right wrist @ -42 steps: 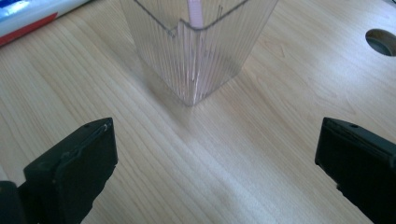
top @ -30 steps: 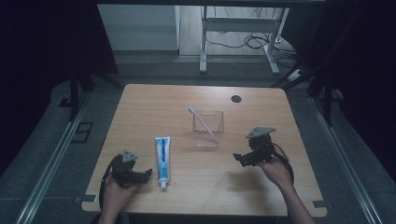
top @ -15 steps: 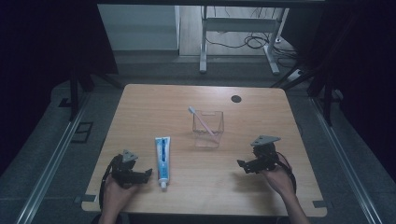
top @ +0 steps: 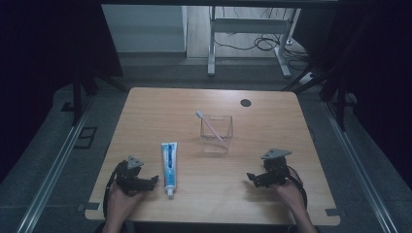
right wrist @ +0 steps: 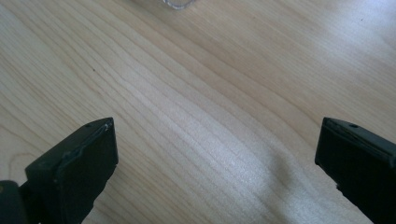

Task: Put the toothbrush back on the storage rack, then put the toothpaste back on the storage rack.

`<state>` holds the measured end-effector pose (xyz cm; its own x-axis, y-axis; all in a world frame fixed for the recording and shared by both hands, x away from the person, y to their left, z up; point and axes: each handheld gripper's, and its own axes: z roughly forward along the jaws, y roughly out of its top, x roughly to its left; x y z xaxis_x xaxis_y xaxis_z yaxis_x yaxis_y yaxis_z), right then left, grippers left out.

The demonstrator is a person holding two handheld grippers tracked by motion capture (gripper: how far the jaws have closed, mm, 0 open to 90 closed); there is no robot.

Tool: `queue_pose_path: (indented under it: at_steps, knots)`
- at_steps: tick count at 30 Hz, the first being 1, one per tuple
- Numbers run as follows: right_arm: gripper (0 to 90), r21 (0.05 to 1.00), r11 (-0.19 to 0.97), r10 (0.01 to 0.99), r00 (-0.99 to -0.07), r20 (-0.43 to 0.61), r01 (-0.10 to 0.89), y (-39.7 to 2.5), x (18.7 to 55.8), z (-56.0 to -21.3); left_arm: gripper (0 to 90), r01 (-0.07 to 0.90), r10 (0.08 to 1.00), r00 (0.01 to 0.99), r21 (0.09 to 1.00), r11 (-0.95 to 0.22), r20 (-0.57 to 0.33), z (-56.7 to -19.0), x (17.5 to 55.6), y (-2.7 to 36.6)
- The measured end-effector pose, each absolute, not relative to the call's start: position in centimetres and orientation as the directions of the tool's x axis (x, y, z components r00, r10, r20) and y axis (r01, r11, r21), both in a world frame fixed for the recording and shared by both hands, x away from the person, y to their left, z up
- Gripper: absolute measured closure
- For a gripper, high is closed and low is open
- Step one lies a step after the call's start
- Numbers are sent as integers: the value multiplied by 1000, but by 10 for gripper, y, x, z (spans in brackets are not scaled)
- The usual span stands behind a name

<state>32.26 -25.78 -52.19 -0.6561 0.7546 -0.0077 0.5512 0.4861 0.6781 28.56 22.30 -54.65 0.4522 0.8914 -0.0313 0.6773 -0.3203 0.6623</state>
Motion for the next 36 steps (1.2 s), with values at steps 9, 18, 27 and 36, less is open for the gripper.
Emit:
queue_pose_path:
  at_steps: [9, 18, 27, 36]
  knots:
    - [0, 667, 493, 757, -654, -11, 559, -259, 319, -534, 0, 677, 891, 453, 662, -321, -31, -547, 286, 223]
    - [0, 686, 468, 764, -645, 3, 558, -264, 315, -542, 0, 675, 890, 456, 662, -325, -29, -546, 286, 223]
    - [0, 699, 455, 771, -636, 1, 552, -264, 313, -544, 0, 675, 890, 455, 662, -325, -27, -546, 286, 223]
    - [0, 699, 454, 772, -636, 1, 552, -264, 313, -544, 12, 685, 882, 470, 642, -344, -29, -544, 286, 221]
